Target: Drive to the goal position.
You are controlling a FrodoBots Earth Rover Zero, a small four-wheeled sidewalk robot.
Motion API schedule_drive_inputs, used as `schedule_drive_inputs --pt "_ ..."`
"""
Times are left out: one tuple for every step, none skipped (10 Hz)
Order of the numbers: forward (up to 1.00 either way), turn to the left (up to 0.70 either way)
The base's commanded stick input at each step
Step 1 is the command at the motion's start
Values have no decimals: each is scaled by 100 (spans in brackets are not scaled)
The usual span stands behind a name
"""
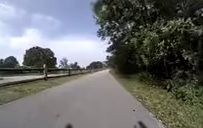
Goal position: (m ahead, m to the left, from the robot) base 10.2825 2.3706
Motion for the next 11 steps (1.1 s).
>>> schedule_drive_inputs --pt "70 0" --pt "70 0" --pt "70 0" --pt "70 0" --pt "70 0" --pt "70 0" --pt "70 0" --pt "70 0" --pt "70 0" --pt "70 13" --pt "70 14"
